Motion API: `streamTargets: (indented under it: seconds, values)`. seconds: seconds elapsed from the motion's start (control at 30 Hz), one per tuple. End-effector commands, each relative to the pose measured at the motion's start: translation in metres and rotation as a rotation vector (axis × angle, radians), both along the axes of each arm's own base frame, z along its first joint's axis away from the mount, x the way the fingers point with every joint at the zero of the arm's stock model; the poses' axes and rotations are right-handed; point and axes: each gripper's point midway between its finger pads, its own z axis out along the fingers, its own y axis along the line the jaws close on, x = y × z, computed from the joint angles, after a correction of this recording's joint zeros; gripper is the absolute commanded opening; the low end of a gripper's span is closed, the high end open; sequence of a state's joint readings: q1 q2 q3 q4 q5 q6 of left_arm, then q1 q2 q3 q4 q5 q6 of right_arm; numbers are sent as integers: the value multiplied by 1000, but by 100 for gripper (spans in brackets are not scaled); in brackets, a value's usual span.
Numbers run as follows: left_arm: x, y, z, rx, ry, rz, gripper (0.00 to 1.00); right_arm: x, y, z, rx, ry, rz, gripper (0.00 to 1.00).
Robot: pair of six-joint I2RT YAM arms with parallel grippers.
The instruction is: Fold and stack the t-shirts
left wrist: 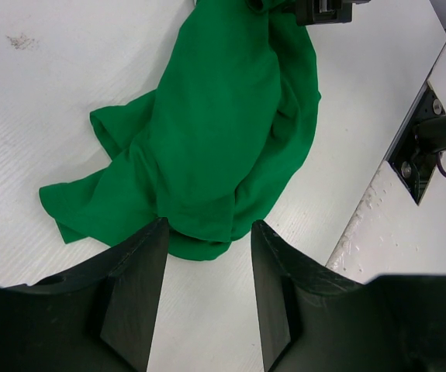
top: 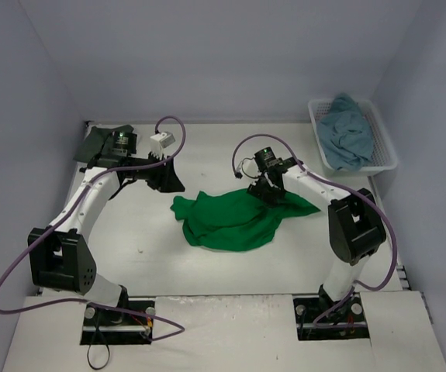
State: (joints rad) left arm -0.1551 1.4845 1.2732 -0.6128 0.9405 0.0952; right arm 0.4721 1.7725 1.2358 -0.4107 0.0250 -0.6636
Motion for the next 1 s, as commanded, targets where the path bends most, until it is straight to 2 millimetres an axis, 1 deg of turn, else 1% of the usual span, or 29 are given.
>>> streamTargets:
  seconds: [0.0, 0.2, 0.37, 0.53, 0.57, 0.73, 0.8, 0.97]
  values:
    - [1, -1, 22, -15, -89, -18, 41, 11, 5, 14, 15, -50, 17, 49]
    - [2, 0, 21, -12, -85, -14, 41, 13, -1, 3, -4, -38, 13, 48]
    - [1, 1, 19, -3, -82, -14, 41, 20, -9, -3, -21, -35, 4, 46]
    - [2, 1, 14, 4, -71, -12, 41, 27, -11, 1, -20, -50, 6, 46]
    - [3, 1, 13, 4, -71, -14, 41, 31, -13, 6, -15, -64, -1, 46]
    - [5, 0, 8, 5, -57, -14, 41, 38, -22, 14, -17, -84, -11, 46]
    - [6, 1, 6, 6, -55, -14, 41, 39, -27, 14, -21, -84, -12, 46]
    - [7, 0, 5, 3, -50, -14, 41, 42, -45, 5, -9, -56, -41, 45]
